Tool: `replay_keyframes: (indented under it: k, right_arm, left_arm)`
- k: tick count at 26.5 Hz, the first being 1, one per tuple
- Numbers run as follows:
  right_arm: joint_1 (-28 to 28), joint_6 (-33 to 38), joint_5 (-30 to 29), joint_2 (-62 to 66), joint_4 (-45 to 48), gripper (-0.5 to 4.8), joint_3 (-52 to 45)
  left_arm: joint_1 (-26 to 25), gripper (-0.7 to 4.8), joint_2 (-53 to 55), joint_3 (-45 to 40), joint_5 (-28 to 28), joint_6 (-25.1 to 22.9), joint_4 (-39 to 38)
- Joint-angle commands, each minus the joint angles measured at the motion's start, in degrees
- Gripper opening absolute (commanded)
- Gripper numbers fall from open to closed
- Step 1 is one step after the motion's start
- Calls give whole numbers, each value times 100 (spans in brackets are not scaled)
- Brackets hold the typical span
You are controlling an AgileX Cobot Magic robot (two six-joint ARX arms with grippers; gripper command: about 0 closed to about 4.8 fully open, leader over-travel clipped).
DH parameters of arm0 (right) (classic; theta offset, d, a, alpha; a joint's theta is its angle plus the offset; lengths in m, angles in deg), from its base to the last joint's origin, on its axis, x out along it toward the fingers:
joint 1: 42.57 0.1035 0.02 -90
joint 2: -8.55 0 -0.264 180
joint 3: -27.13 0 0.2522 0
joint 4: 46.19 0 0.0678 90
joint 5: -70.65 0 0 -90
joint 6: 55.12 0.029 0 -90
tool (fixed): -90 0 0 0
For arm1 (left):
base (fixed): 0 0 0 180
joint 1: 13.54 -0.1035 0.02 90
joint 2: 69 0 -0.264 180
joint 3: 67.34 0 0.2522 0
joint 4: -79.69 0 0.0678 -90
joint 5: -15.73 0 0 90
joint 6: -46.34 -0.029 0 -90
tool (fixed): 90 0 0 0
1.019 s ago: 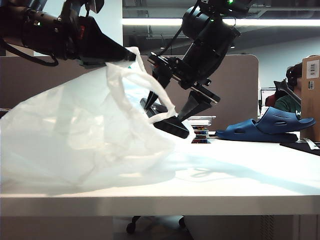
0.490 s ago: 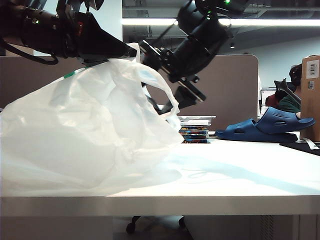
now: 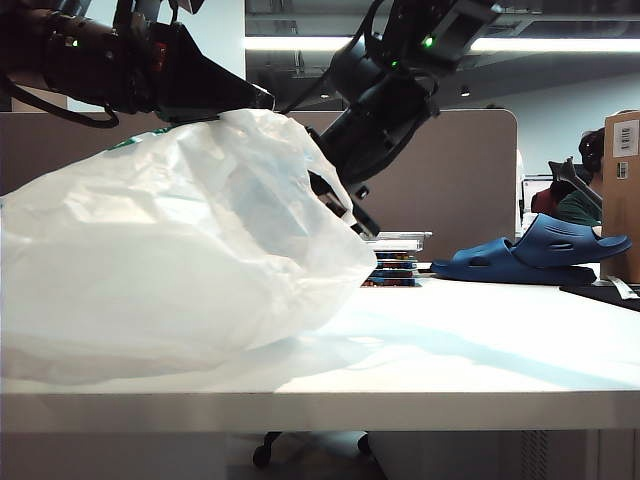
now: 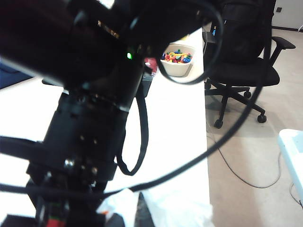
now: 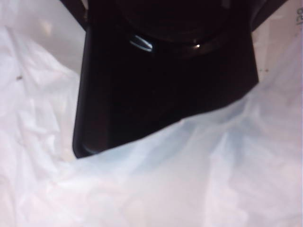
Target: Put the power bank into the bag.
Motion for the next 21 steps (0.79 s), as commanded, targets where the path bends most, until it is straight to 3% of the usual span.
replay_keyframes:
  k: [1, 6, 10, 15, 18, 21]
  right_arm:
    - [17, 0, -411, 140, 219, 261, 44]
    - [37, 2, -568, 293, 389, 260, 44]
    - [74, -48, -750, 402, 31, 260, 42]
    - [98, -44, -741, 463, 13, 260, 42]
    - [109, -15, -778, 485, -219, 260, 42]
    - [149, -24, -901, 487, -332, 260, 44]
  left_arm:
    - [0, -7, -11, 35, -26, -380, 96]
    - [0, -7, 2, 35, 37, -774, 114]
    - [0, -7, 33, 35, 955, -785, 79]
    - [0, -7, 33, 35, 1362, -922, 92]
    - [0, -7, 35, 35, 2096, -1062, 109]
    - [0, -7, 68, 35, 2249, -1060, 199]
